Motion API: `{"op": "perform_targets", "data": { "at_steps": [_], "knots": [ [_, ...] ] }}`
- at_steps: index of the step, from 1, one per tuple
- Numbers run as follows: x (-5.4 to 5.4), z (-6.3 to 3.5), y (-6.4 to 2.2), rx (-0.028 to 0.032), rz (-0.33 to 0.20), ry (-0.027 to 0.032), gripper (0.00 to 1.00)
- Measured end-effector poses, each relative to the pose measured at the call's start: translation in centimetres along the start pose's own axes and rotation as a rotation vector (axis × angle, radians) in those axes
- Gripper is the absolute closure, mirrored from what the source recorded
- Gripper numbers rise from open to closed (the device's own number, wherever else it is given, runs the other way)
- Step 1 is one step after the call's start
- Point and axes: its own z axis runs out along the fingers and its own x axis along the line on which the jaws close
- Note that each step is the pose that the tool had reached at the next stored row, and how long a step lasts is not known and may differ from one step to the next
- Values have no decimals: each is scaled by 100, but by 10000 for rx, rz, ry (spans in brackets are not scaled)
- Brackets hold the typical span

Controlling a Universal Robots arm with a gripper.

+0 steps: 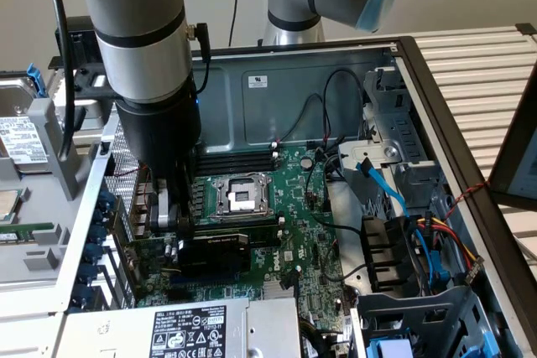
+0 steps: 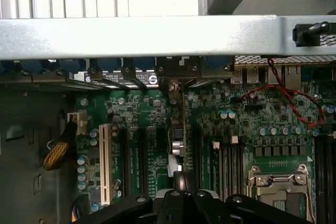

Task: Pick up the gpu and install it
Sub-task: 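Press down on the gpu until it lock into place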

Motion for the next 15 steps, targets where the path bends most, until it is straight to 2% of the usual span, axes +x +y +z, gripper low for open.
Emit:
{"op": "perform_targets", "data": {
  "at_steps": [9, 15],
  "knots": [
    [2, 49, 6, -8, 4, -20, 89],
    [0, 43, 12, -9, 12, -103, 89]
  ]
}}
